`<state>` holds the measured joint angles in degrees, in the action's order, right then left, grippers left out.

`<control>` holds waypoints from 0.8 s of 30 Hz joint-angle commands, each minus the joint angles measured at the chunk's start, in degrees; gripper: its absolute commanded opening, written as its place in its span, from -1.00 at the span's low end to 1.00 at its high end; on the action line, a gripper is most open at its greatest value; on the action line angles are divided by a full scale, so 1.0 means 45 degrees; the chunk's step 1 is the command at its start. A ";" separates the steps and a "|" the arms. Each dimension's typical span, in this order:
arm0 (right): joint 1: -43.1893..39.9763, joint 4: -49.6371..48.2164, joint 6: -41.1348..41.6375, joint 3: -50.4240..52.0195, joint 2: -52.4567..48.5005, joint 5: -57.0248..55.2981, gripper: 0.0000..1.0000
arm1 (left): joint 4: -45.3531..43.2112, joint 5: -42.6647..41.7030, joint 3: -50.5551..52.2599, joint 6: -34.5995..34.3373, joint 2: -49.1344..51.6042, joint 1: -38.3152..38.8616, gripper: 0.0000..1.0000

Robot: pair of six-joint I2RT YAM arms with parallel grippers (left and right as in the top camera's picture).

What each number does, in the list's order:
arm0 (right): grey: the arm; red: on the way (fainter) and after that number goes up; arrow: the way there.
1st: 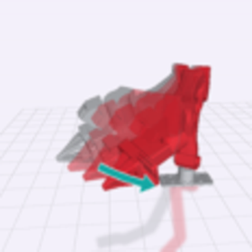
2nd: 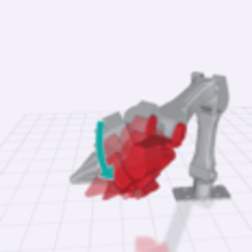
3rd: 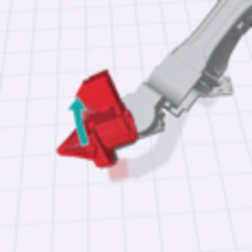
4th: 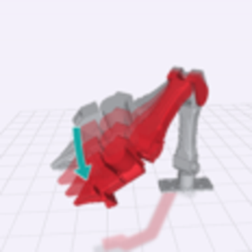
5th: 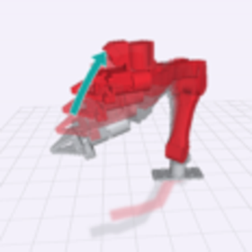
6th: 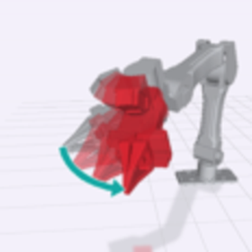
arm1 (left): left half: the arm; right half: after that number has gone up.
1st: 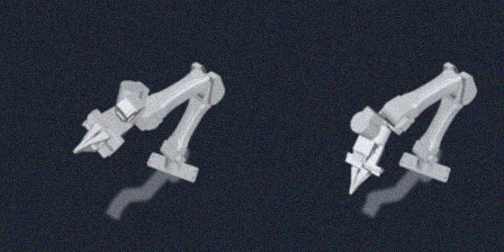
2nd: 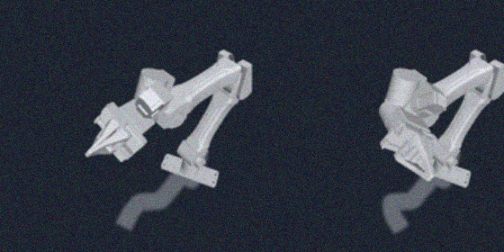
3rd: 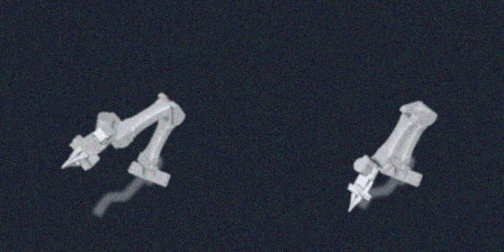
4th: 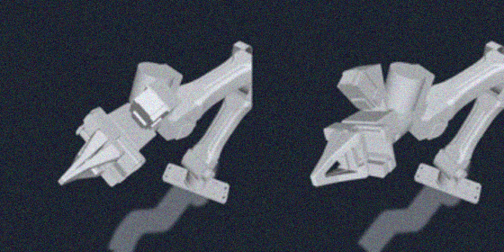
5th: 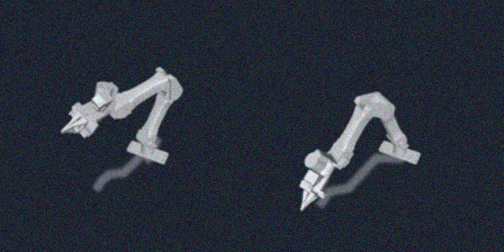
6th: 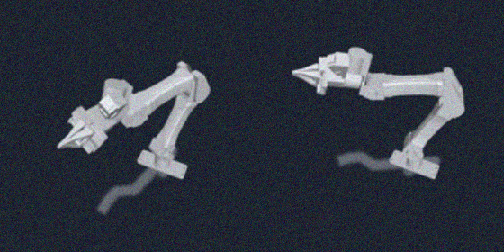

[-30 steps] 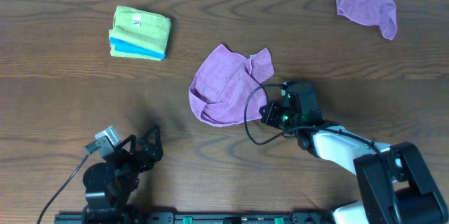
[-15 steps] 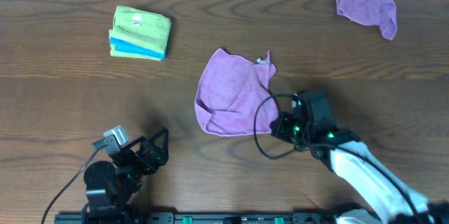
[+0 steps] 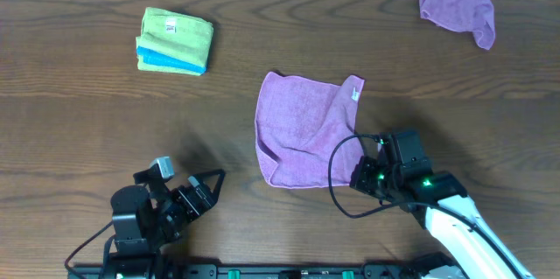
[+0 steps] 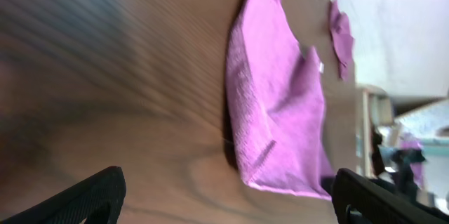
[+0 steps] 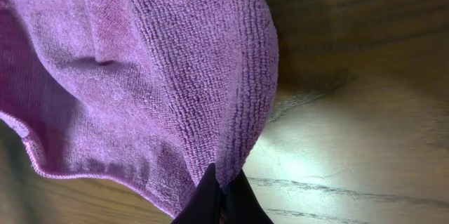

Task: Fold the cloth
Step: 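Pull the cloth corner toward the robot with the right gripper to spread it, then grasp the cloth's near-left corner with the left gripper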

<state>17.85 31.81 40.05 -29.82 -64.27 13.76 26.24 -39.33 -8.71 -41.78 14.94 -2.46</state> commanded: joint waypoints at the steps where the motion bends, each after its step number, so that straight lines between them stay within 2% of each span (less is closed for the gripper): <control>1: 0.0053 -0.0029 -0.0112 0.0029 0.0117 -0.0321 -0.97 | -0.0068 -0.1462 0.0233 -0.0257 0.0369 0.0068 0.91; 8: 0.0053 -0.0039 -0.0112 0.0029 0.0117 -0.0355 -0.97 | -0.1219 -0.1127 -0.0350 -0.0437 0.2550 0.0913 0.92; 18: 0.0053 -0.0160 -0.0107 0.0029 0.0117 -0.0335 -0.97 | -0.1224 0.1962 -0.4201 -0.0418 0.8612 0.5178 0.91; 24: 0.0053 -0.0155 -0.0107 0.0029 0.0117 -0.0189 -0.97 | -0.1234 0.2433 -0.6033 -0.0238 1.2133 0.6261 0.92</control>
<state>17.87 31.07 40.05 -29.82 -64.18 13.02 20.38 -31.22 -33.17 -43.59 64.53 24.27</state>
